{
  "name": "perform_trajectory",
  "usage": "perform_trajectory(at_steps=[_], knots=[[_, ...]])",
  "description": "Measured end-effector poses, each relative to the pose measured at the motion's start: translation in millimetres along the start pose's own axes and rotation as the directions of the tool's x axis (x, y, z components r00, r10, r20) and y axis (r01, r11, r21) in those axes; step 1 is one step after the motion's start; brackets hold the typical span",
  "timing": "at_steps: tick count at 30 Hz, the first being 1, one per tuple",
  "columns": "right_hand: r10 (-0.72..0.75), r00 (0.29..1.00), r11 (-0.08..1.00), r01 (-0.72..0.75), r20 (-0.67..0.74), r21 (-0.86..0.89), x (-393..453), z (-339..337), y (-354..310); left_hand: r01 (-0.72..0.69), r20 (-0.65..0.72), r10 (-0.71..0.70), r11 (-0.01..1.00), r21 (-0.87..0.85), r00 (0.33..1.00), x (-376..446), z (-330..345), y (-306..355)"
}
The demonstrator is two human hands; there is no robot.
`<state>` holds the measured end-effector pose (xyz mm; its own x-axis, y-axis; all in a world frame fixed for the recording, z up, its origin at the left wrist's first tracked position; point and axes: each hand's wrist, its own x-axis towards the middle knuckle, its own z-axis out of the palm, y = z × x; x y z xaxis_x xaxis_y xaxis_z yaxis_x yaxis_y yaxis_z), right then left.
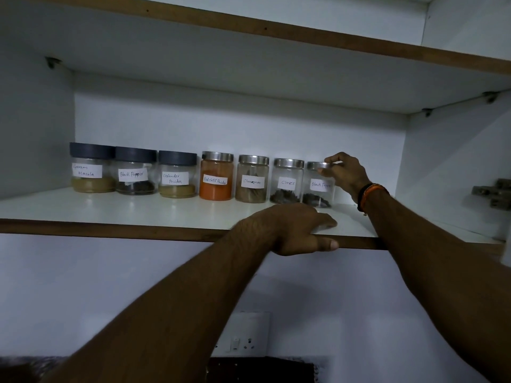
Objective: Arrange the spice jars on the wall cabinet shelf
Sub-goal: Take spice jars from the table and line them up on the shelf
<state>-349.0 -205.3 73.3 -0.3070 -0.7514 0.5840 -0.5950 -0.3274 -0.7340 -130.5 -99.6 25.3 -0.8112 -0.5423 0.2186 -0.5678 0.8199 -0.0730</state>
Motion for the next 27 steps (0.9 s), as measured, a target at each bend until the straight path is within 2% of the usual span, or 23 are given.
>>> perform_trajectory(at_steps=[15, 21, 24, 27], knots=[[-0.022, 1.0, 1.0, 0.022, 0.002, 0.02, -9, 0, 6, 0.001, -0.01, -0.001, 1.0, 0.005, 1.0, 3, 3, -4], [-0.025, 0.988, 0.997, 0.036, -0.152, 0.069, -32, -6, -3, 0.003, -0.01, -0.003, 1.0, -0.001, 1.0, 4, 4, -6], [-0.016, 0.984, 0.994, 0.035, -0.18, 0.1, -52, -12, -9, 0.002, -0.003, -0.002, 1.0, -0.007, 1.0, 4, 3, -5], [0.019, 0.982, 0.975, 0.023, -0.187, 0.22, -77, -22, -14, 0.002, 0.001, -0.002, 1.0, 0.019, 1.0, 2, 3, -3]])
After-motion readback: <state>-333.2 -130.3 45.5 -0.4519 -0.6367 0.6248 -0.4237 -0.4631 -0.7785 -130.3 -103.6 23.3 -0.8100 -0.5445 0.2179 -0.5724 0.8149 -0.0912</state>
